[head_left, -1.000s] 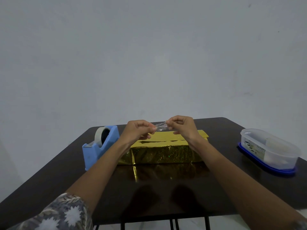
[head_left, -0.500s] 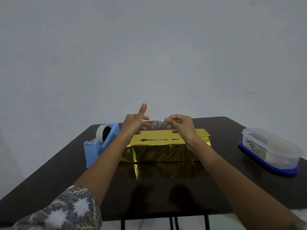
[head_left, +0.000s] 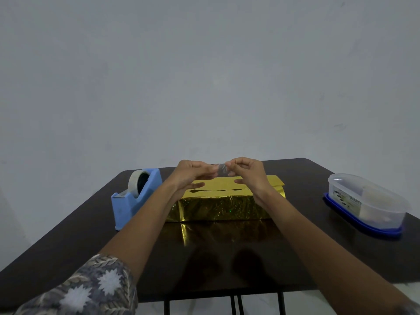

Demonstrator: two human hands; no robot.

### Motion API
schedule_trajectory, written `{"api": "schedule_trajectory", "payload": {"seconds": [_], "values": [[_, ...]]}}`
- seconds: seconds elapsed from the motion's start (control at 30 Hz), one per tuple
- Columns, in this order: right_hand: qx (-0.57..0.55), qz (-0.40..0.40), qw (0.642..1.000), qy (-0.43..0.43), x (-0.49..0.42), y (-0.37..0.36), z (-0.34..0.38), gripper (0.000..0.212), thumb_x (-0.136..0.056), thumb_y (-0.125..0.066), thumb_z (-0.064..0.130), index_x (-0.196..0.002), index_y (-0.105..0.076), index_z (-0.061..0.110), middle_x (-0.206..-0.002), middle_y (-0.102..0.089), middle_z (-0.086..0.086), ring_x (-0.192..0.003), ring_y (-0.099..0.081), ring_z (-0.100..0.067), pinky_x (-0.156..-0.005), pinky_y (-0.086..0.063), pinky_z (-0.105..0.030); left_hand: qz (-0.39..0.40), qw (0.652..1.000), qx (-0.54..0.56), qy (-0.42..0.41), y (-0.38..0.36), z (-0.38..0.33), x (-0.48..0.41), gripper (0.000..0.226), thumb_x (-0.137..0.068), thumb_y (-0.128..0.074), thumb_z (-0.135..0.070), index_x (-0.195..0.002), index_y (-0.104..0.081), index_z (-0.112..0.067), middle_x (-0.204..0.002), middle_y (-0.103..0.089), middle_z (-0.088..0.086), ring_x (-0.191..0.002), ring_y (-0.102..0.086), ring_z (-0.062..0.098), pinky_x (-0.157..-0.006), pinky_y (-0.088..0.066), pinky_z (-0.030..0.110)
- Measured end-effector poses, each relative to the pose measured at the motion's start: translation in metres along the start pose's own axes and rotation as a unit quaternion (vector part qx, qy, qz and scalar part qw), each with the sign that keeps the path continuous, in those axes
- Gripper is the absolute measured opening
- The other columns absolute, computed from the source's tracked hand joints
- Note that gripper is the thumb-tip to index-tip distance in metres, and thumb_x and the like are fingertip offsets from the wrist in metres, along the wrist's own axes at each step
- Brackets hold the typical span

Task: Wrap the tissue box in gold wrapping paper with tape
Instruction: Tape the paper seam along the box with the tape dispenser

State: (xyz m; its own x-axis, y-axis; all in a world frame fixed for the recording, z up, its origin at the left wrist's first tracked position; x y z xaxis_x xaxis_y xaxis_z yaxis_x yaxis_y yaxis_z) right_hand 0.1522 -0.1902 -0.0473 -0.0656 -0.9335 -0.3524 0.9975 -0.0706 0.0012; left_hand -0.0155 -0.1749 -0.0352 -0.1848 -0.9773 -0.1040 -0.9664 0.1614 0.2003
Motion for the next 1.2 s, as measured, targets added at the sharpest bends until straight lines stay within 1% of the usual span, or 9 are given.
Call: {"api": "schedule_trajectory", "payload": {"seconds": [0.13,0.23,0.33,0.4,0.47,0.67,0.83,1.0,1.2], "values": [[0.071,-0.057,0.995,0.043,-0.005,0.008,-0.006,0.01,-0.08,-0.073,0.019,-0.078,-0.063,0.018,-0.08,-0.065,0.005,-0.08,-0.06,-0.008,-0.071,-0.046,-0.028,-0.041,0.999,0.005,0.014,0.007,0.0,-0.002,0.019,-0.075,-0.076,-0.018,-0.089,-0.072,-0.005,-0.079,-0.073,0.002,-0.079,-0.069,0.009,-0.084,-0.051,0.031],[0.222,-0.058,0.971,0.062,-0.009,0.025,-0.017,0.036,-0.082,-0.068,0.039,-0.111,-0.059,0.02,-0.113,-0.064,0.003,-0.11,-0.057,-0.016,-0.093,-0.046,-0.04,-0.053,0.998,0.019,0.033,0.021,0.003,-0.003,0.023,-0.075,-0.077,-0.017,-0.093,-0.071,-0.005,-0.082,-0.073,0.004,-0.081,-0.069,0.012,-0.081,-0.052,0.03],[0.425,0.07,0.901,0.056,-0.004,0.028,-0.03,0.065,-0.088,-0.049,0.054,-0.143,-0.035,0.021,-0.149,-0.037,0.001,-0.138,-0.033,-0.019,-0.113,-0.024,-0.044,-0.035,0.997,0.024,0.058,0.028,0.008,-0.005,0.023,-0.075,-0.077,-0.02,-0.093,-0.071,-0.007,-0.083,-0.074,0.004,-0.082,-0.069,0.013,-0.081,-0.053,0.031],[0.549,0.132,0.823,0.062,-0.001,0.022,-0.04,0.076,-0.086,-0.029,0.065,-0.149,-0.02,0.024,-0.157,-0.019,0.003,-0.145,-0.013,-0.015,-0.117,-0.005,-0.044,-0.026,0.997,0.021,0.075,0.024,0.011,-0.007,0.024,-0.075,-0.077,-0.023,-0.093,-0.072,-0.008,-0.085,-0.074,0.004,-0.084,-0.068,0.014,-0.08,-0.053,0.031],[0.617,0.152,0.769,0.064,0.002,0.019,-0.047,0.081,-0.083,-0.014,0.07,-0.15,-0.015,0.025,-0.158,-0.014,0.003,-0.146,-0.005,-0.013,-0.116,0.004,-0.046,-0.024,0.995,0.016,0.093,0.018,0.011,-0.009,0.026,-0.075,-0.076,-0.026,-0.093,-0.071,-0.009,-0.088,-0.074,0.005,-0.086,-0.068,0.015,-0.081,-0.053,0.032],[0.683,0.124,0.712,0.11,0.006,0.02,-0.049,0.113,-0.057,0.023,0.073,-0.146,-0.027,0.025,-0.154,-0.028,0.004,-0.145,-0.013,-0.014,-0.114,0.007,-0.051,-0.019,0.992,-0.028,0.125,0.001,0.01,-0.019,0.029,-0.073,-0.078,-0.03,-0.092,-0.069,-0.011,-0.086,-0.071,0.002,-0.083,-0.065,0.015,-0.072,-0.049,0.026],[0.67,0.112,0.724,0.118,0.007,0.025,-0.06,0.129,-0.048,0.037,0.077,-0.144,-0.031,0.025,-0.151,-0.034,0.005,-0.142,-0.023,-0.013,-0.116,-0.002,-0.047,-0.01,0.985,-0.083,0.152,-0.015,0.005,-0.029,0.028,-0.073,-0.079,-0.034,-0.084,-0.067,-0.011,-0.08,-0.069,0.001,-0.072,-0.063,0.012,-0.059,-0.048,0.02],[0.638,0.102,0.756,0.108,0.011,0.024,-0.057,0.105,-0.064,0.01,0.075,-0.147,-0.023,0.02,-0.149,-0.037,-0.001,-0.141,-0.027,-0.015,-0.117,-0.009,-0.041,0.006,0.973,-0.128,0.191,-0.028,0.001,-0.036,0.026,-0.075,-0.077,-0.033,-0.08,-0.064,-0.011,-0.078,-0.066,0.001,-0.069,-0.06,0.01,-0.058,-0.046,0.018],[0.638,0.1,0.757,0.105,0.011,0.025,-0.059,0.1,-0.067,0.005,0.073,-0.149,-0.018,0.02,-0.148,-0.039,-0.003,-0.14,-0.029,-0.017,-0.116,-0.013,-0.041,0.002,0.968,-0.143,0.205,-0.032,0.002,-0.04,0.023,-0.078,-0.076,-0.029,-0.075,-0.06,-0.011,-0.075,-0.064,0.001,-0.067,-0.057,0.009,-0.06,-0.044,0.017]]}}
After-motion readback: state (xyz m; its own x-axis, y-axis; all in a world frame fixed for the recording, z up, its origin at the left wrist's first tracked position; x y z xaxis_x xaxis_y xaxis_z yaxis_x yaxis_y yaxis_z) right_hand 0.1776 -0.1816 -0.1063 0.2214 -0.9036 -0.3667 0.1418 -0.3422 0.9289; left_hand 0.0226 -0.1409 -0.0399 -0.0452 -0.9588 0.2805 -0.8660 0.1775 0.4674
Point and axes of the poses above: each hand's wrist, its own x-axis away from the middle knuckle, its own y-axis out of the back of the hand, z = x × y, the point moved 2 cm from there along -x, towards the middle knuckle
